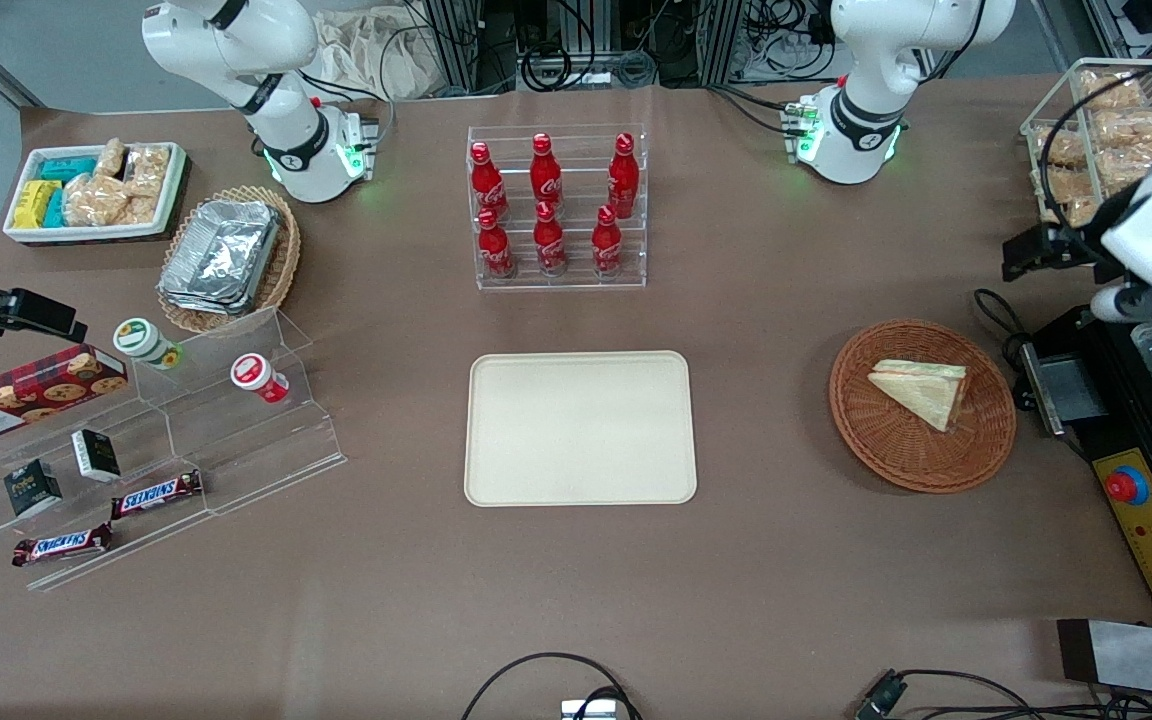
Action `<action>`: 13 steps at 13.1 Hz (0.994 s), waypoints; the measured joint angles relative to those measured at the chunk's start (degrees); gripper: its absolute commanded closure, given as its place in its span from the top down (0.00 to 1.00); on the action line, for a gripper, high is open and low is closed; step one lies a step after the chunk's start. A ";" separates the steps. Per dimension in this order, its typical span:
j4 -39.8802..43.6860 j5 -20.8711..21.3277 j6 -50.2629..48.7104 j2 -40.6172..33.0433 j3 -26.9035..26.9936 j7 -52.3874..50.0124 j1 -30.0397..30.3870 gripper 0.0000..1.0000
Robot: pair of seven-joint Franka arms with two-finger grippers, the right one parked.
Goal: Place sandwich from basket to tray
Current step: 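Move the left gripper over the wicker basket above the wrapped sandwich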
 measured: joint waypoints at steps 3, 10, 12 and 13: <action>-2.83 0.00 4.49 2.10 0.46 0.29 3.54 1.00; -14.18 -0.08 17.78 1.85 0.55 -4.18 4.63 1.00; -17.54 -0.56 22.09 1.76 1.15 -6.48 4.77 1.00; -19.67 -1.03 25.01 1.62 1.37 -7.55 4.94 1.00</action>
